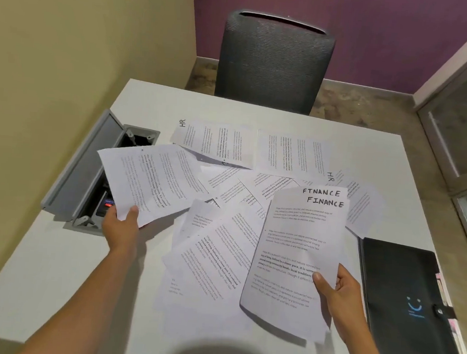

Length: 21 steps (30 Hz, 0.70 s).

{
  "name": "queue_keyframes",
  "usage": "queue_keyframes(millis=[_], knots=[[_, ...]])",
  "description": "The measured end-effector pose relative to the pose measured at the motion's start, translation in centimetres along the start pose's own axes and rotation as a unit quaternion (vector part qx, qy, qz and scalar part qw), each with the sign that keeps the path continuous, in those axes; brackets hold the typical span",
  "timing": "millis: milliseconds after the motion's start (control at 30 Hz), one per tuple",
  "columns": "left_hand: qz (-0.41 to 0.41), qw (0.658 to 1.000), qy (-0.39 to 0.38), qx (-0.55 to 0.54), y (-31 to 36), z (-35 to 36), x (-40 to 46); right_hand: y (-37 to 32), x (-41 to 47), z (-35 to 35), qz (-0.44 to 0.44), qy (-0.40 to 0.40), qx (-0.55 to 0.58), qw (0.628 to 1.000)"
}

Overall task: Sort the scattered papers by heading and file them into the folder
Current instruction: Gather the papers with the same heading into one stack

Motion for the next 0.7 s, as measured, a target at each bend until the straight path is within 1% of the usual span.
queue_keyframes(millis=[200,367,500,700], knots=[[-0.026,0.994,0.046,-0.099,0.1,-2.8,-2.5,0.1,-0.4,-0.1,-0.011,-0.004,0.006,1.0],[-0.067,0.991,0.011,-0.12,-2.0,-3.1,-5.0,0.5,-0.8,-0.4,-0.016,-0.011,0.012,1.0],[-0.082,0.991,-0.028,-0.099,-3.8,-2.4,-7.5,0.6,-1.2,-1.4,-0.021,-0.008,0.024,0.999],[-0.105,0.989,-0.1,-0.018,-6.2,-1.5,-11.1,1.5,-1.5,-3.2,-0.017,0.003,0.038,0.999]])
Point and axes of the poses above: each hand's wrist, its own x-axis towards the middle knuckle, its own z-axis out of the palm, y = z × x, the point moved 3 cm from there along x, towards the middle knuckle
